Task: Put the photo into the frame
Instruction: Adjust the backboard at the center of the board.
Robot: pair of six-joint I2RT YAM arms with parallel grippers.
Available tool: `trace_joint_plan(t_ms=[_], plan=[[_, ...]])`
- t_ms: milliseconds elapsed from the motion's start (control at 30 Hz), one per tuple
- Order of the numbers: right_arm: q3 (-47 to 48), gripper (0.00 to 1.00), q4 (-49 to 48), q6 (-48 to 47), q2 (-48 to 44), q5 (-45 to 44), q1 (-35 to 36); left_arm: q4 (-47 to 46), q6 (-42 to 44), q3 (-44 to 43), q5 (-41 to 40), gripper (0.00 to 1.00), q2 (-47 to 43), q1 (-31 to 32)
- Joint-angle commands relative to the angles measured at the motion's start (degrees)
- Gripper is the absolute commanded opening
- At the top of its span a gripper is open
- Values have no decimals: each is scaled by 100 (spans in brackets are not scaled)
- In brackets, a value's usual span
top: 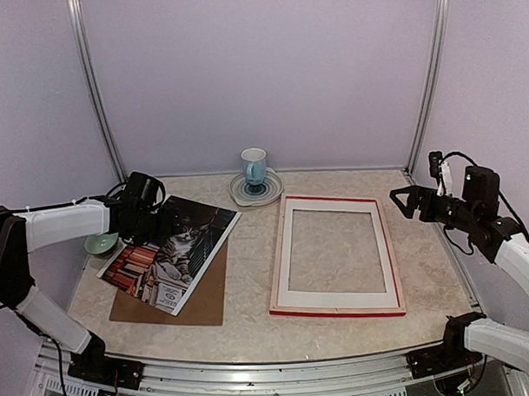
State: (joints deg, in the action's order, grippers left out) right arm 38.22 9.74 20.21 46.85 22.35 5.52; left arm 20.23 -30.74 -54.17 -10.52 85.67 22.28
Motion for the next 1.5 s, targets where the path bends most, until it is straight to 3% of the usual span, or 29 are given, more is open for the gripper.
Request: trace_joint_plan(t_ms=[0, 400, 667, 867, 1467], plan=[[64, 99, -294, 29, -10, 445, 92, 105, -384, 72, -7, 99, 180, 46], [466, 99, -515, 70, 552, 279, 1181, -235, -940, 393, 89, 99, 750, 391], [1180, 99, -851, 223, 2159, 4, 2537, -522, -1195, 510, 349, 99, 988, 756], [2281, 99, -699, 494, 3501, -26, 3090, -739, -1348, 580, 504, 99, 1089, 1069], [4590, 94, -543, 1239, 6220, 385, 3392, -1276, -1619, 679, 770, 99, 995, 1553]])
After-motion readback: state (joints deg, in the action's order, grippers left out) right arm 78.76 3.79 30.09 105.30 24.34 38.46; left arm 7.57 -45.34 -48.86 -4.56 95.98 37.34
